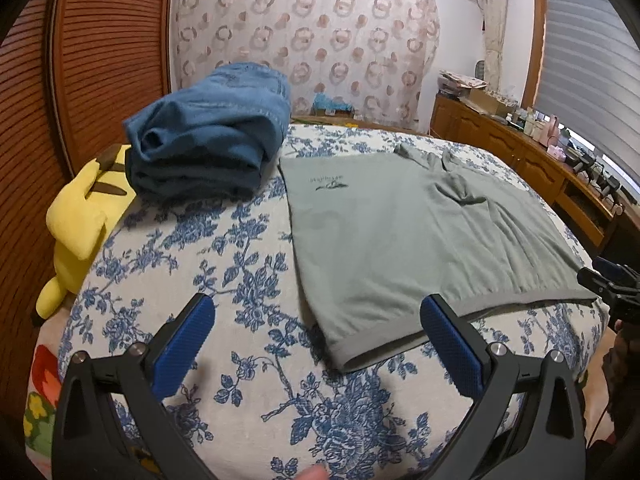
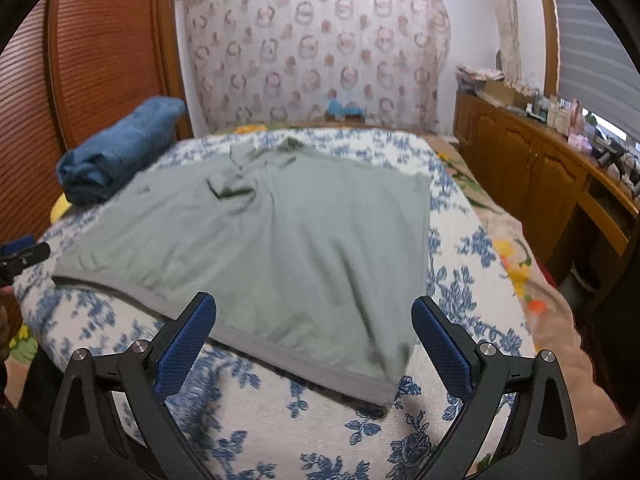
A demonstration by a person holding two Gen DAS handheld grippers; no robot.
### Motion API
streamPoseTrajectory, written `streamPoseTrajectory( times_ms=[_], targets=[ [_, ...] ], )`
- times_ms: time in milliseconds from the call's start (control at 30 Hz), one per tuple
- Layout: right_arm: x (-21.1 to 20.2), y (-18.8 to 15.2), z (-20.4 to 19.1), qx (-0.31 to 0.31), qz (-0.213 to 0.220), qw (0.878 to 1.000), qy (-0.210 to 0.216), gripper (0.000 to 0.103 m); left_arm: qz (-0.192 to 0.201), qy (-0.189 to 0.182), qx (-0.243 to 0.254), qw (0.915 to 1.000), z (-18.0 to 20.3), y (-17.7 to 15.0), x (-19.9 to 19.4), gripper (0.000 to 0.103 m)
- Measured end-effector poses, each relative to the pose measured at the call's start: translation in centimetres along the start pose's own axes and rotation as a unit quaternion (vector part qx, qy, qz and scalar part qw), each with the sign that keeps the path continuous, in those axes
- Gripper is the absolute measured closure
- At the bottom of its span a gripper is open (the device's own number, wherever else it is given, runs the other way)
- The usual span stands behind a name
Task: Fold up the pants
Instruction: 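Lower the left gripper to the garment's hem edge and close on it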
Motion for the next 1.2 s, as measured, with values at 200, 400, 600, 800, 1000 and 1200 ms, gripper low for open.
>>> streamPoseTrajectory(
  times_ms=[200, 400, 600, 800, 1000, 1200],
  targets=[
    [0.7, -1.0, 0.6, 0.001, -0.021, 1.0, -0.006, 0.003, -0.017, -0.025, -0.006, 0.9995, -0.5, -0.8, 0.3, 0.009],
    [1.7, -2.1, 0.7, -0.015, -0.039, 0.999, -0.015, 0.003, -0.022, -0.047, -0.002, 0.9987, -0.5, -1.4, 0.2, 0.035],
    [1.6, -2.2, 0.8, -0.017, -0.042, 0.999, -0.011, 0.002, -0.035, -0.065, 0.006, 0.9972, 0.1, -2.4, 0.4, 0.063],
    [1.4, -2.5, 0.8, -0.021, -0.035, 0.999, -0.01, 0.002, -0.038, -0.064, 0.004, 0.9972, 0.2, -2.5, 0.8, 0.063],
    [1.4, -2.6, 0.8, -0.019, -0.033, 0.999, -0.012, 0.002, -0.041, -0.081, 0.014, 0.9957, 0.8, -2.4, 0.9, 0.093],
    [1.4, -2.6, 0.8, -0.02, -0.033, 0.999, -0.011, 0.002, -0.025, -0.091, 0.011, 0.9955, 0.9, -1.8, -0.1, 0.1]
  ],
)
Point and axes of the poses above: each gripper's, at about its wrist camera, not at the fingertips, and x roughly the way its jaws point, z to its right, y to its top, the point moved 2 cm from there along x, roughly the way its jaws point, and after that the axes turned 13 degrees about y, right-handed, at the moved point
